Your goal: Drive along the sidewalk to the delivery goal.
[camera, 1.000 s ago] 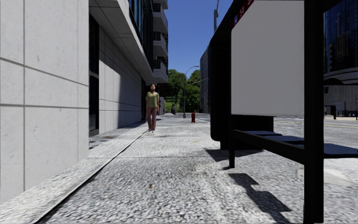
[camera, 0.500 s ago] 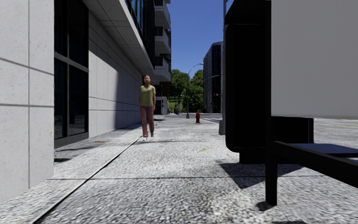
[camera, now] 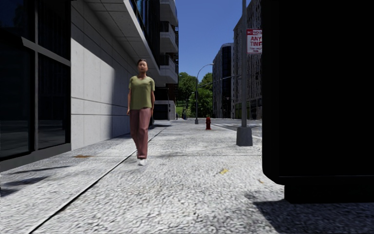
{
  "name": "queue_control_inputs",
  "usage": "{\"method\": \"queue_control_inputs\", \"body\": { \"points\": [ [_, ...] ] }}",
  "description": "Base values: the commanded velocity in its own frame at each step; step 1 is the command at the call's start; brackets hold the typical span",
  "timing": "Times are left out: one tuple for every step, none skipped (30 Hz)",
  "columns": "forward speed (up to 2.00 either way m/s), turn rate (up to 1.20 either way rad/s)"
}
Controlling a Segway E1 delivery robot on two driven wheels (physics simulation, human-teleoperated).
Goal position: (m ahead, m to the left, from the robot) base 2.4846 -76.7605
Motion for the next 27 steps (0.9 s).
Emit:
{"method": "queue_control_inputs", "body": {
  "points": [
    [2.0, 0.0],
    [2.0, 0.0],
    [2.0, 0.0],
    [2.0, 0.0],
    [2.0, 0.0],
    [2.0, 0.0],
    [2.0, 0.0],
    [2.0, 0.0],
    [2.0, 0.0],
    [2.0, 0.0],
    [2.0, 0.0],
    [2.0, 0.0],
    [2.0, 0.0],
    [2.0, 0.0],
    [2.0, 0.0],
    [2.0, 0.0],
    [2.0, 0.0],
    [2.0, 0.0],
    [2.0, 0.0],
    [2.0, 0.0],
    [2.0, 0.0],
    [2.0, 0.0],
    [2.0, 0.0],
    [2.0, 0.0],
    [2.0, 0.0],
    [2.0, 0.0],
    [2.0, 0.0]
  ]
}}
